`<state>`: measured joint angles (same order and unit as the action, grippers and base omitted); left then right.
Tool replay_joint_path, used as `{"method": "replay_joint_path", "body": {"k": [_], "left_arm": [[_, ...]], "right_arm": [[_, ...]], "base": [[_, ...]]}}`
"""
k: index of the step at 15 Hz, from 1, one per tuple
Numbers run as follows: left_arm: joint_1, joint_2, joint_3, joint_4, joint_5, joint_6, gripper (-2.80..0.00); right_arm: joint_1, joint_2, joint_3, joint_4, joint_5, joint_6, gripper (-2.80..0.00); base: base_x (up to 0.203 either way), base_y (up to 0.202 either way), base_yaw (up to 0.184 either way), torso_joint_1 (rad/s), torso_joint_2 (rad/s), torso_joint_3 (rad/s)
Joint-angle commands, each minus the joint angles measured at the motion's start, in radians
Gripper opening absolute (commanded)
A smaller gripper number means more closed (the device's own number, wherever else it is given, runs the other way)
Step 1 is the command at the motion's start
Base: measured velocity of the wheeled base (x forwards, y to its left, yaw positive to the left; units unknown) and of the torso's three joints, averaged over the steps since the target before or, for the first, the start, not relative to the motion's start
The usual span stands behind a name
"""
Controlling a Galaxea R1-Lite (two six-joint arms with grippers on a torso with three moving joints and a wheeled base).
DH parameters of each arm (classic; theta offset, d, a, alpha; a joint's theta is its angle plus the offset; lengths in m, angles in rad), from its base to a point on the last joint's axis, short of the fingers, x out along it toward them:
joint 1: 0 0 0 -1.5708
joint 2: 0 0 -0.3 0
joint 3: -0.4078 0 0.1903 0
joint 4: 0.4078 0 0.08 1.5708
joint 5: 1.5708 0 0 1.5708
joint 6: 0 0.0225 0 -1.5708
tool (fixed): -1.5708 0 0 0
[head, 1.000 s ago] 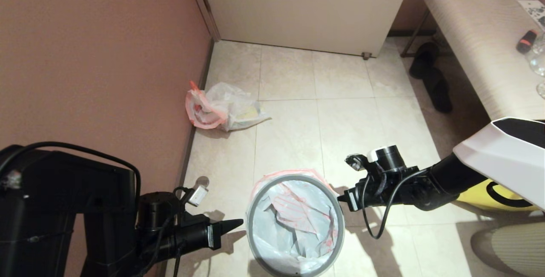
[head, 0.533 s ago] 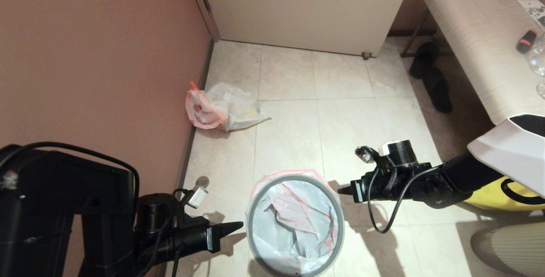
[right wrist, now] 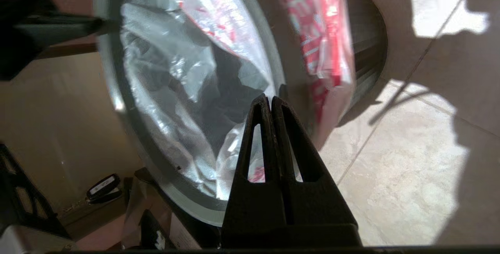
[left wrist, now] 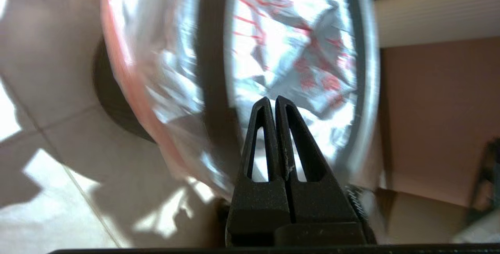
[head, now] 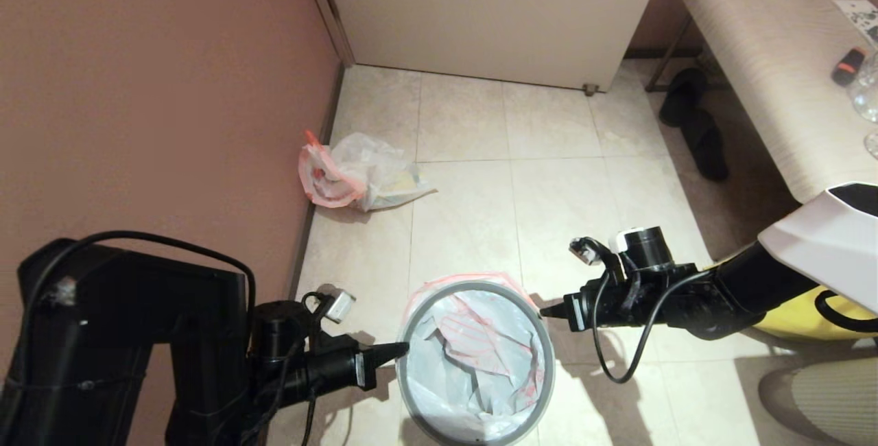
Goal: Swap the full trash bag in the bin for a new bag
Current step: Place the trash can ring on the trash can
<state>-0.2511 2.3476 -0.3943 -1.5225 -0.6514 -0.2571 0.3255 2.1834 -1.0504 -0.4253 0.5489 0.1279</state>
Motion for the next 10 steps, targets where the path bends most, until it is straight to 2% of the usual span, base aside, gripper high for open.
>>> {"method": "replay_joint_path", "body": {"k": [1, 8, 10], "left_arm": [[-0.001, 0.06, -0.036, -0.048, 0.014, 0.002, -2.8], [-0.002, 0.082, -0.06, -0.048, 0.053, 0.006, -2.8], [-0.006, 0.08, -0.056, -0.048, 0.053, 0.034, -2.8]], "right_arm": [[0.0, -0.023, 0.012, -0.003, 0.034, 0.001, -2.8], [-0.002, -0.052, 0.063, -0.003, 0.065, -0.044, -2.8], [-0.006, -0.083, 0.077, -0.003, 0.082, -0.046, -2.8]], "base": [[0.0, 0.0, 0.0, 0.0, 0.0, 0.0], [0.0, 0.0, 0.0, 0.0, 0.0, 0.0], [0.0, 0.0, 0.0, 0.0, 0.0, 0.0]]}}
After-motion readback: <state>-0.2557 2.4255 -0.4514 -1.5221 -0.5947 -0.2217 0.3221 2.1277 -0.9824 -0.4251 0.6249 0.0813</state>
